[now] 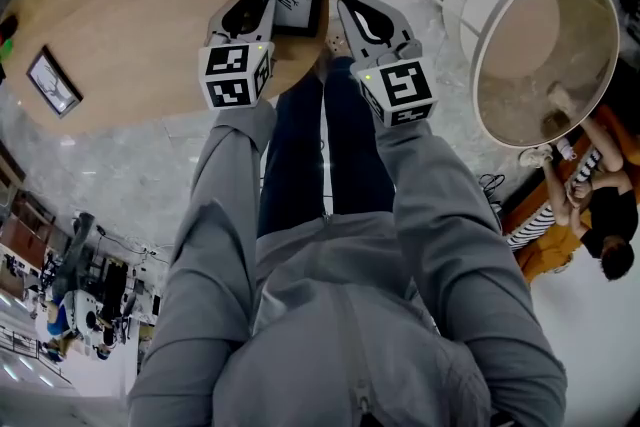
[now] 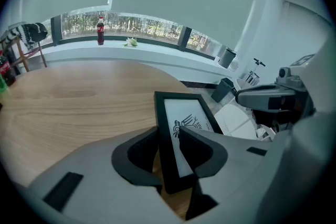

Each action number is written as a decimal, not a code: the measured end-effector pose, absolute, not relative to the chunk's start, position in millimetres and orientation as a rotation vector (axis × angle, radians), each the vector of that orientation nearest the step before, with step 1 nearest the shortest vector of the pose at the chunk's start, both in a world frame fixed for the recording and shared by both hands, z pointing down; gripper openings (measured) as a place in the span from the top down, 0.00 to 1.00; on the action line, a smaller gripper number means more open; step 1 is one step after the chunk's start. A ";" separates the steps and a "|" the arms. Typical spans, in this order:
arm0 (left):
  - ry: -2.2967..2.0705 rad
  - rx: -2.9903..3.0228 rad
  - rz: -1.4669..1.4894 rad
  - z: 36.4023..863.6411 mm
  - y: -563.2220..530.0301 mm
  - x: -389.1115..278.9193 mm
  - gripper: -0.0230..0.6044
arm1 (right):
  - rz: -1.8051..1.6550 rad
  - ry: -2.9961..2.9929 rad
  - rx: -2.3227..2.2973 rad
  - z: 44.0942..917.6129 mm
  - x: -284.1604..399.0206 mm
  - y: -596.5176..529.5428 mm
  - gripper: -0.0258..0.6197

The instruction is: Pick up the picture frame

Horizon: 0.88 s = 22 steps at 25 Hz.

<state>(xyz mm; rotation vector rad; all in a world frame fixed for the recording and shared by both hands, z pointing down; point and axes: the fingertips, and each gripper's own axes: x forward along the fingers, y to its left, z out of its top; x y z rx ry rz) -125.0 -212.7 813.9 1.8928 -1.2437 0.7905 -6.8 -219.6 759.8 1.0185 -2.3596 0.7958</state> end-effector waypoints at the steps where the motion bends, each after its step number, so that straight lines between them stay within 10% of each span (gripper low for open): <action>1: -1.244 1.894 0.793 814.0 -213.4 -121.4 0.74 | 0.803 -2.358 1.018 760.6 -5.1 -218.7 0.91; 19: -1.257 1.889 0.812 819.4 -216.6 -79.7 0.74 | 1.157 -2.300 0.921 800.1 25.8 -206.4 0.90; 22: -1.249 1.888 0.812 818.7 -221.2 -78.4 0.74 | 1.316 -2.293 0.911 804.5 18.8 -209.8 0.68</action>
